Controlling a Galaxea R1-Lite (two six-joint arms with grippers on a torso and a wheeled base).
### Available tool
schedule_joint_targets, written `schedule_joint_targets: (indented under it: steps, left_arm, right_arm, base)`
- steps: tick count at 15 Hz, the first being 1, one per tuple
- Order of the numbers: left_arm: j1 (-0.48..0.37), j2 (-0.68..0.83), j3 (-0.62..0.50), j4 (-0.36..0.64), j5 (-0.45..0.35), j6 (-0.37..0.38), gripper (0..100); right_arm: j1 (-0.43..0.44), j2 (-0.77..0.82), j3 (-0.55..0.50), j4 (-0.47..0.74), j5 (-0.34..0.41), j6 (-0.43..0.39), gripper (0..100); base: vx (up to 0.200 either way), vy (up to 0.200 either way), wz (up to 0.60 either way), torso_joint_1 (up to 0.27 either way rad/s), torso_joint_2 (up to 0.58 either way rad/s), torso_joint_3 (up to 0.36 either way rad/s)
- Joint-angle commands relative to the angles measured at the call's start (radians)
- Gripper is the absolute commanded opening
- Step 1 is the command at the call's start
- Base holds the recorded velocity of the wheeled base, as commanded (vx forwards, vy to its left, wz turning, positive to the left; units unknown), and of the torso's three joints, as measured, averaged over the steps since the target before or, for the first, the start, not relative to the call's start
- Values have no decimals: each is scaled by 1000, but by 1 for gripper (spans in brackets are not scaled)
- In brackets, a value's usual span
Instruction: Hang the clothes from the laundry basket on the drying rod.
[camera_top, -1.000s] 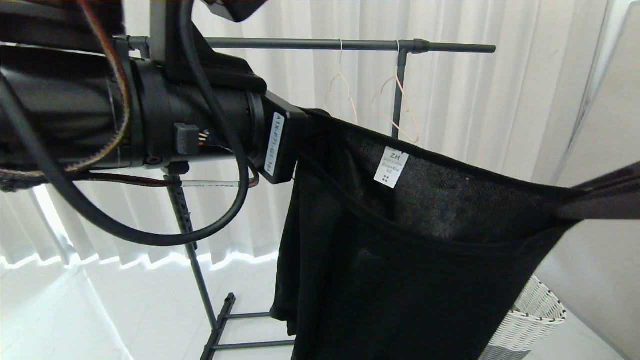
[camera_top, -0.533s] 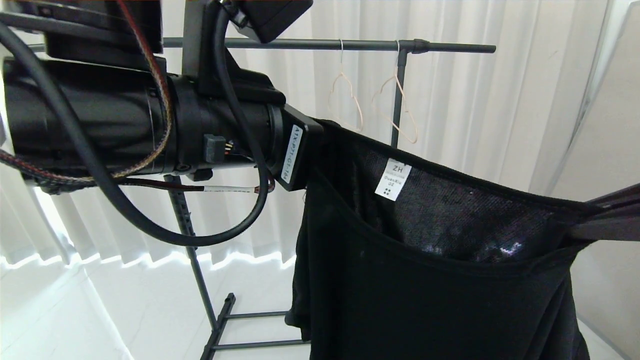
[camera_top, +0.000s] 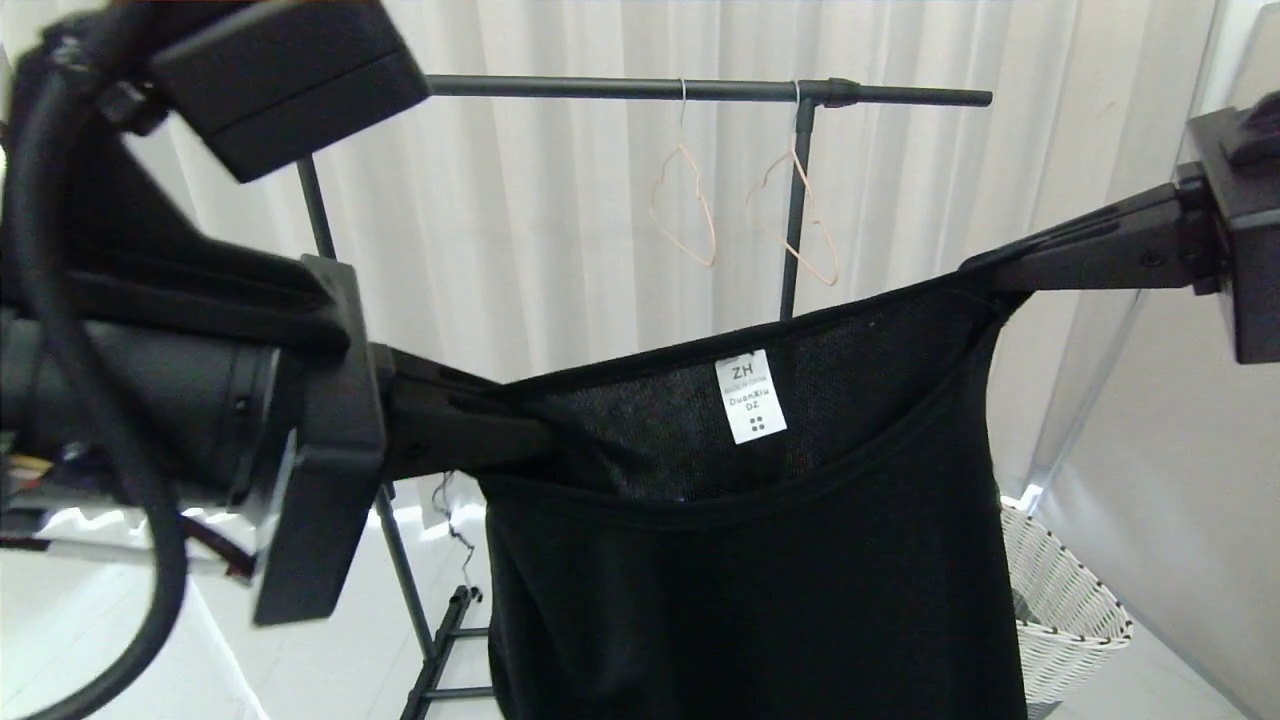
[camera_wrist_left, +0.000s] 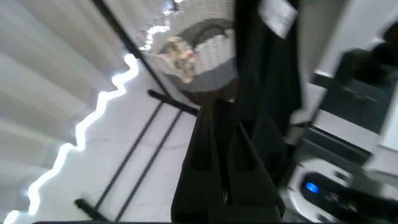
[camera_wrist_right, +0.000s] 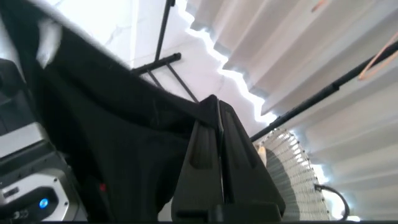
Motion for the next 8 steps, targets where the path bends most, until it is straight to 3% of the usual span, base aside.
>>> schedule_joint_targets:
  steps: [1, 4, 7, 8]
  left_arm:
    - [-89, -69, 67, 9, 0, -57, 0]
    - [-167, -76, 110, 7, 21, -153, 0]
    - [-150, -67, 89, 5, 37, -149, 0]
    - [-106, -39, 81, -30, 64, -141, 0]
  right_arm:
    - [-7, 73, -29, -7, 7, -1, 0]
    - [-5, 90, -29, -39, 6, -1, 0]
    - [-7, 68, -17, -35, 4, -1, 0]
    - [-7, 45, 0, -29, 3, 1, 0]
  base:
    - [0, 0, 0, 0, 0, 0]
    - [0, 0, 0, 0, 0, 0]
    - [0, 0, 0, 0, 0, 0]
    - [0, 0, 0, 0, 0, 0]
